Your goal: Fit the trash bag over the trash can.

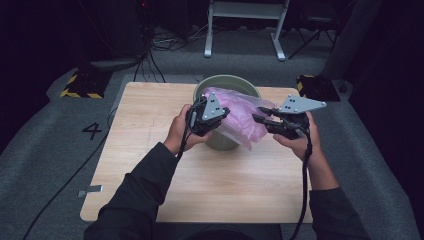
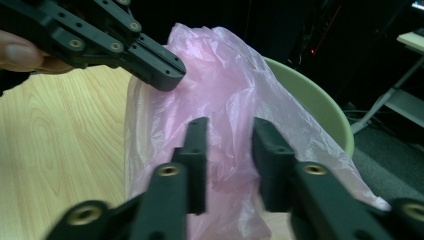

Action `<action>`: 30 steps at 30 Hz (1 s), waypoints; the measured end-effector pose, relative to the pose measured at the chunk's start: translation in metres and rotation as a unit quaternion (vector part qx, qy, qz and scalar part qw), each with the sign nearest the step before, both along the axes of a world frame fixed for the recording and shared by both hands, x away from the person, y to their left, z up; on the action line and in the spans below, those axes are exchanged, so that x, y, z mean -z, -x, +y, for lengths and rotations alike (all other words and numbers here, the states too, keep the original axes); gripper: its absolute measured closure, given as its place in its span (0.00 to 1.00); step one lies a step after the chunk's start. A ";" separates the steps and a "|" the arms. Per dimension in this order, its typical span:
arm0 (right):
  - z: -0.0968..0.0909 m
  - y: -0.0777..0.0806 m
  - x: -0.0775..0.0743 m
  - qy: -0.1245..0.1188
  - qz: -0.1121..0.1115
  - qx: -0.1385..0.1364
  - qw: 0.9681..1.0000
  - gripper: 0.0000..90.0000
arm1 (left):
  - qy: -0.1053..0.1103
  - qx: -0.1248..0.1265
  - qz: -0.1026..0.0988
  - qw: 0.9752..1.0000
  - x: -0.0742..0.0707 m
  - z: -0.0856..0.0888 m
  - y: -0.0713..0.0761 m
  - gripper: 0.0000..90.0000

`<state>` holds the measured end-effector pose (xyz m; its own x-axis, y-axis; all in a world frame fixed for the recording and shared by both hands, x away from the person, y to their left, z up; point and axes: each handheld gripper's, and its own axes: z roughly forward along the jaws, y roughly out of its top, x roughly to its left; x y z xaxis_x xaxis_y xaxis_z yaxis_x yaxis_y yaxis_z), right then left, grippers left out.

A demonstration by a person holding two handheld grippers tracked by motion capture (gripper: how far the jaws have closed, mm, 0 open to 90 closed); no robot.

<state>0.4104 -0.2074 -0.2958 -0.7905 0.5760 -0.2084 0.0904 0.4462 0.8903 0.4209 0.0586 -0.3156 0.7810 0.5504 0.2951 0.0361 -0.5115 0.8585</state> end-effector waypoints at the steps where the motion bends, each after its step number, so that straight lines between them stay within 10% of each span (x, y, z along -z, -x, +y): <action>1: 0.000 0.000 0.000 -0.001 0.001 0.000 1.000 0.78 | 0.009 0.007 0.008 1.000 0.000 0.000 0.000 0.85; 5: 0.001 -0.001 0.003 0.015 0.000 0.003 1.000 0.98 | 0.014 0.056 0.031 0.998 -0.001 -0.012 0.013 0.38; 10: 0.005 -0.002 0.004 0.011 0.002 0.000 1.000 0.99 | -0.009 0.061 0.033 0.998 0.003 -0.036 0.026 0.22; 18: 0.009 0.004 0.001 -0.005 -0.003 -0.005 1.000 0.86 | -0.032 0.021 0.009 0.999 0.011 -0.044 0.017 0.82; 27: -0.003 0.015 0.005 -0.016 -0.014 0.003 1.000 0.41 | -0.015 0.013 -0.002 1.000 0.007 -0.032 0.013 0.98; 30: -0.014 0.023 0.009 -0.030 -0.020 0.006 0.999 0.40 | -0.004 0.014 0.000 1.000 0.004 -0.026 0.013 0.99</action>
<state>0.3872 -0.2212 -0.3048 -0.7753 0.5972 -0.2055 0.0581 0.3915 0.9184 0.4078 0.0327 -0.3200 0.7963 0.5259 0.2990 0.0221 -0.5192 0.8544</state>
